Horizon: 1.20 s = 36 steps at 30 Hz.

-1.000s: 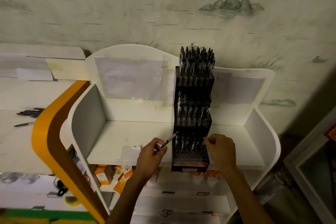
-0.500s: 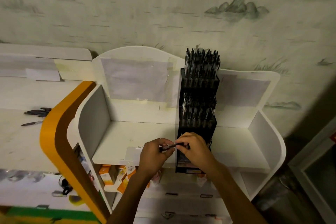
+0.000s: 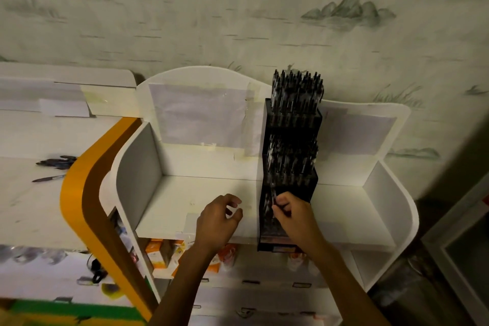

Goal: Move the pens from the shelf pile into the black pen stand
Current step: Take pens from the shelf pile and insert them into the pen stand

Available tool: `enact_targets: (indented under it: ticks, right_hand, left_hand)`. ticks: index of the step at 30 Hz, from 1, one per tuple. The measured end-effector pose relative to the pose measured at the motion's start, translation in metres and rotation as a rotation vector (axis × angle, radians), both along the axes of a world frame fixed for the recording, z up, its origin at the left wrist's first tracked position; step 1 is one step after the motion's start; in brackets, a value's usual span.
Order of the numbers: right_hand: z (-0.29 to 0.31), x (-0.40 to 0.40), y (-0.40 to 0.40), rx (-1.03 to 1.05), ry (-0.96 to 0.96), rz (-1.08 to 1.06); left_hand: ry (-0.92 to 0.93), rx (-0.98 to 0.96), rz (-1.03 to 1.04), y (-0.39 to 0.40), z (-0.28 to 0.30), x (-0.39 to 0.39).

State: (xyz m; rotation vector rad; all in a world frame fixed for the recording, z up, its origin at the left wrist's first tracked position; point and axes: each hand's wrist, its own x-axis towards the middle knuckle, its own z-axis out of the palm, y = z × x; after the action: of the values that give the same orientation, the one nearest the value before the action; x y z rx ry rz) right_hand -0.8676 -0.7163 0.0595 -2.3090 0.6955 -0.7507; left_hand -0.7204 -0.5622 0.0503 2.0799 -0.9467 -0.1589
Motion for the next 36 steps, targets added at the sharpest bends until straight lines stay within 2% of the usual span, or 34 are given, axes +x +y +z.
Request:
enact_targets:
  ticks: [5,10,19,24,36]
  right_hand:
    - [-0.006,0.005,0.008,0.024,-0.094,-0.076]
    - [-0.017,0.007,0.009,0.022,-0.043,-0.115]
    - [-0.026,0.01,0.006,-0.032,0.068,-0.109]
    - [-0.034,0.01,0.009,0.002,0.221,-0.099]
    - [-0.025,0.002,0.014,0.047,0.167,-0.128]
  left_hand:
    - [-0.119,0.112,-0.037,0.001,-0.008,-0.002]
    - [-0.187,0.138,-0.055,0.003,-0.008,0.0]
    - [-0.174,0.091,-0.067,0.004,-0.005,0.0]
    - [-0.137,0.096,-0.07,0.006,-0.007,0.0]
    - [-0.132,0.145,-0.048,0.01,-0.004,-0.008]
